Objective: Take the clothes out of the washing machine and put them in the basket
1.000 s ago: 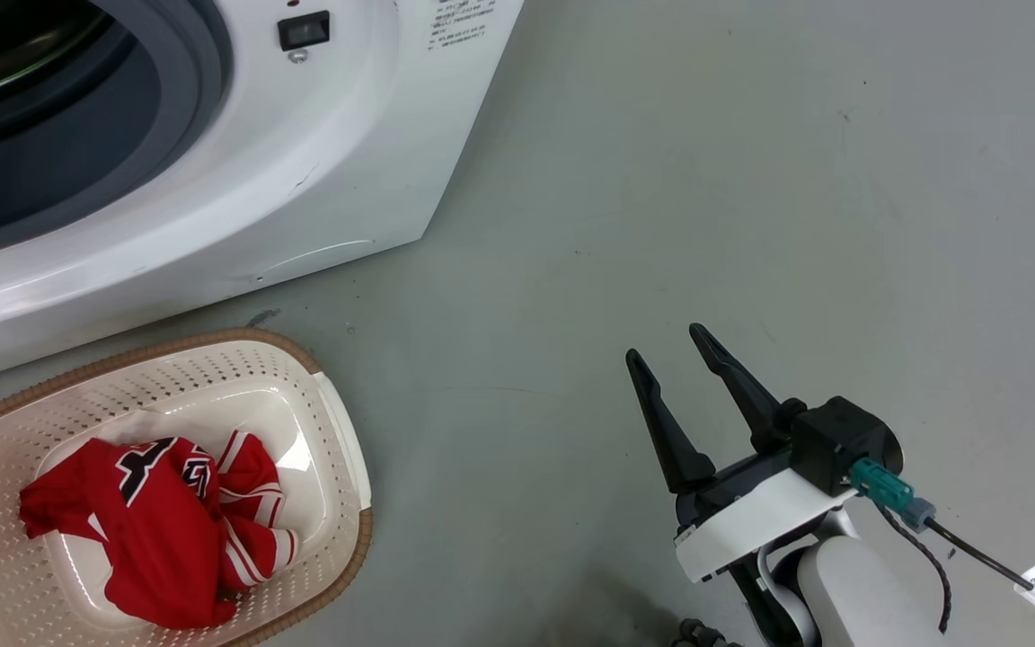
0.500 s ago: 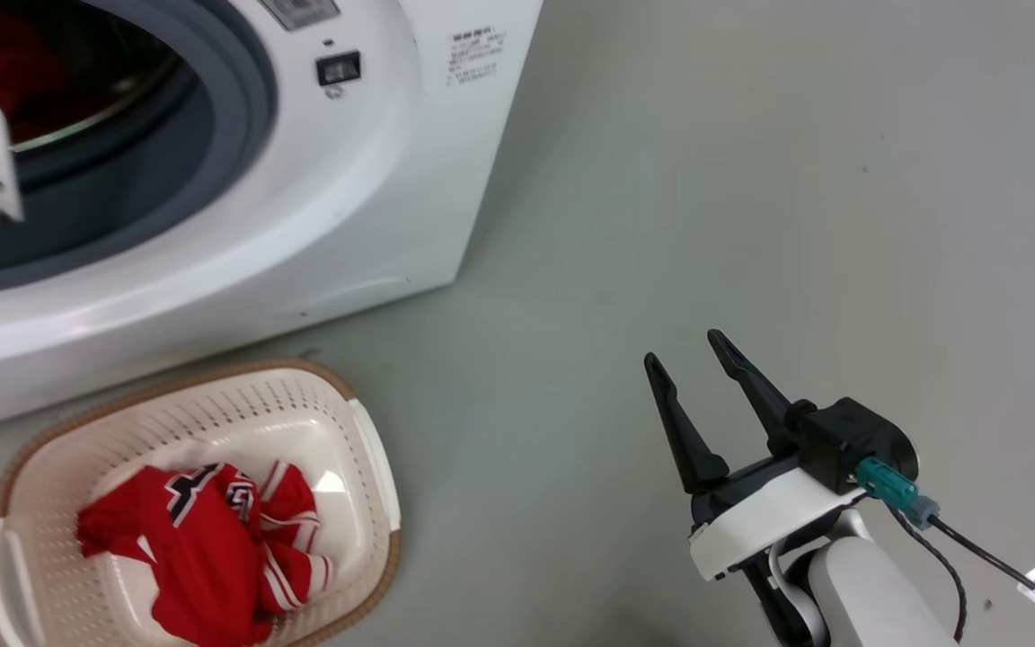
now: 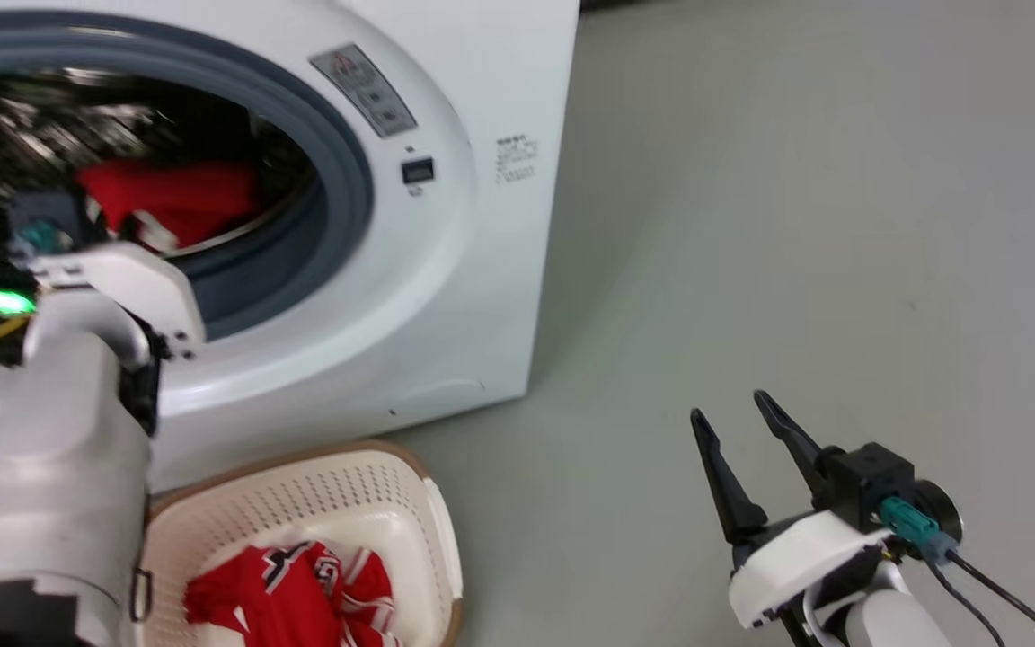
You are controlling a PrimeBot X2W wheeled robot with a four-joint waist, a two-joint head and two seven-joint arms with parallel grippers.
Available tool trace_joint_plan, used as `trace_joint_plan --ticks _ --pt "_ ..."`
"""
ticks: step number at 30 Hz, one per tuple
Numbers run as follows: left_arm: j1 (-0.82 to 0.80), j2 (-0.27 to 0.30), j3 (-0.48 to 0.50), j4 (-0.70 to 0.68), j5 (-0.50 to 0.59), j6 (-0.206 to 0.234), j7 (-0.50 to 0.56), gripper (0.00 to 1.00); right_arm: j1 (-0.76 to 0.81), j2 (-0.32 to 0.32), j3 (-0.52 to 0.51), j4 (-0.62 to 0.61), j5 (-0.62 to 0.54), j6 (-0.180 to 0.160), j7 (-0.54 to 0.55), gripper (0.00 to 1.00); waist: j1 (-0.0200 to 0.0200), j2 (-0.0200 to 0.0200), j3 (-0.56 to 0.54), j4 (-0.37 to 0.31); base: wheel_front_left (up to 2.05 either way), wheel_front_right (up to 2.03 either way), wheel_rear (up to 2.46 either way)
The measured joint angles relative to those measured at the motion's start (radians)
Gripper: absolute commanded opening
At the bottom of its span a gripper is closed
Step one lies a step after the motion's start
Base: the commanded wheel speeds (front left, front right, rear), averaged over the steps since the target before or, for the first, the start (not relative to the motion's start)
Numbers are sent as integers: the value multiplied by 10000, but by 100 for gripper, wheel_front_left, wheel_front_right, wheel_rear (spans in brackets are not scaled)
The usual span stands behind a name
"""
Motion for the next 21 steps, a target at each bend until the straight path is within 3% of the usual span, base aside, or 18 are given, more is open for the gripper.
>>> trace_joint_plan --ticks 6,21 --pt "1026 -493 105 -1133 -190 -242 -341 0 616 -4 -347 -351 -157 0 393 100 -2 0 -864 488 0 0 0" --pt "4405 -1517 853 -7996 -171 -629 -374 0 1443 -2 -813 -1200 -403 -2 1037 100 -2 0 -1854 1709 0 0 0"
